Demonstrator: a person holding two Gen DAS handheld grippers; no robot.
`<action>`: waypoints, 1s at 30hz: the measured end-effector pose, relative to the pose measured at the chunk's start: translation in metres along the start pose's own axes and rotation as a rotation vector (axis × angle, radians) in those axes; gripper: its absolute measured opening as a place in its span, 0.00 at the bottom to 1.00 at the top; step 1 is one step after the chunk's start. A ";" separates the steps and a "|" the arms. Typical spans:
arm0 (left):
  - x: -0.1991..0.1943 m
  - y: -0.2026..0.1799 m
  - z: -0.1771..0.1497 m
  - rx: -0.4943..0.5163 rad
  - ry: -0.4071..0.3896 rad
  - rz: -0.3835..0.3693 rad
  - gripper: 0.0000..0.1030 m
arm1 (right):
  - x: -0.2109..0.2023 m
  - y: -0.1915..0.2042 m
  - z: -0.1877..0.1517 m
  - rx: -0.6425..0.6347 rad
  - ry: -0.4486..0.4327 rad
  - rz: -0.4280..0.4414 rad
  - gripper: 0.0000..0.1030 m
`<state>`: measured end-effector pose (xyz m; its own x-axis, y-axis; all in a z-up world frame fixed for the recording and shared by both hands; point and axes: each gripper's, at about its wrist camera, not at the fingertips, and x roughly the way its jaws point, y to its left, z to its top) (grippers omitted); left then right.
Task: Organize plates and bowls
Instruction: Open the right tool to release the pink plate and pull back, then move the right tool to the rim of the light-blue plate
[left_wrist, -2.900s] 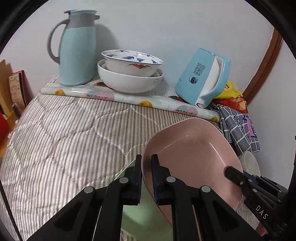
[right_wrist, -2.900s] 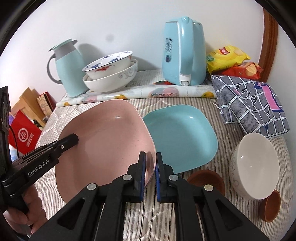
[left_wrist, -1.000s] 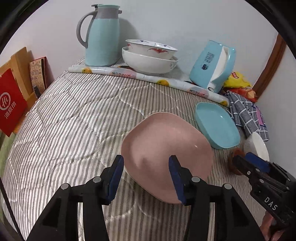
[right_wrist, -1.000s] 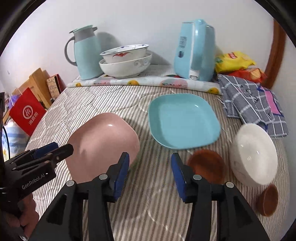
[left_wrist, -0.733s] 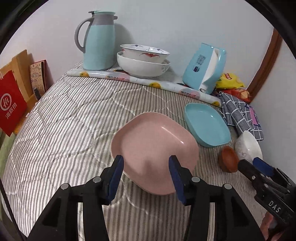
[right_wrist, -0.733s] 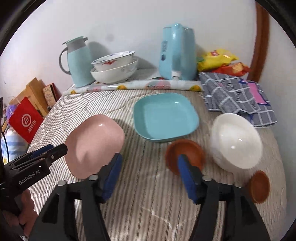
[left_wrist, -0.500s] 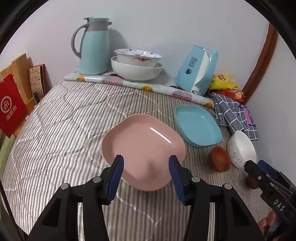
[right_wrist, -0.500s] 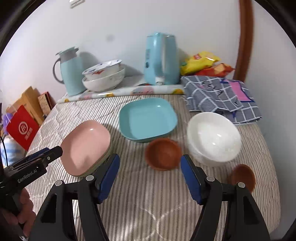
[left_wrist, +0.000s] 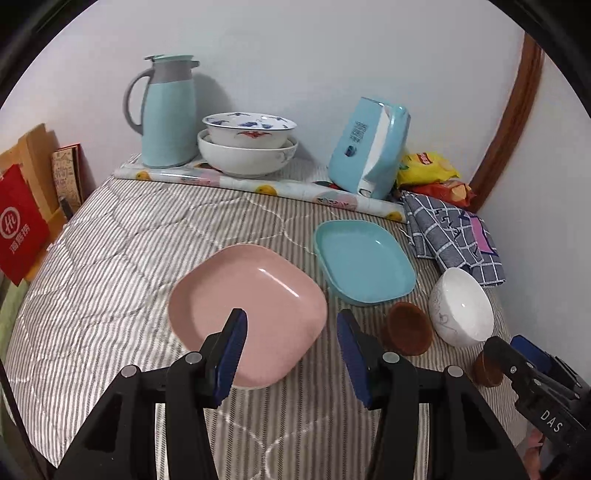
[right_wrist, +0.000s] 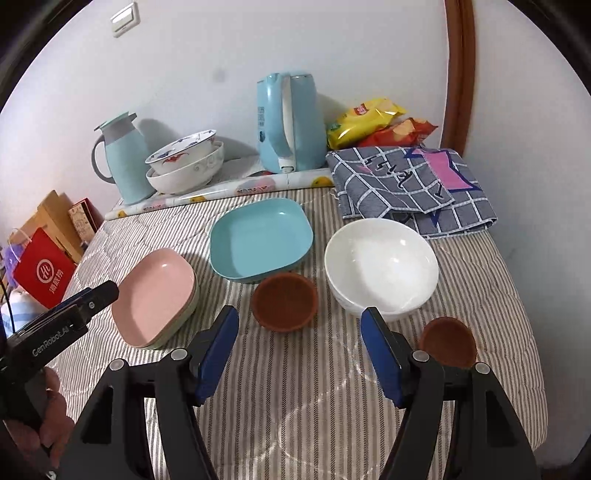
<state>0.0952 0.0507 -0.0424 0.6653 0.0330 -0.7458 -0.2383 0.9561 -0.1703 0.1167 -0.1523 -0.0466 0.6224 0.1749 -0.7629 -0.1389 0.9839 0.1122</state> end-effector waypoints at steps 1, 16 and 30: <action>0.001 -0.003 0.001 0.007 0.000 0.000 0.47 | 0.000 -0.001 0.000 0.002 -0.001 -0.001 0.66; 0.012 -0.013 0.027 -0.010 0.001 -0.016 0.47 | 0.006 -0.009 0.038 0.009 -0.033 0.017 0.66; 0.039 -0.008 0.050 -0.030 0.008 -0.013 0.47 | 0.028 -0.001 0.072 -0.042 -0.051 -0.005 0.66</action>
<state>0.1584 0.0587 -0.0376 0.6626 0.0183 -0.7487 -0.2507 0.9475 -0.1987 0.1896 -0.1456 -0.0218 0.6614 0.1724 -0.7300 -0.1674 0.9826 0.0804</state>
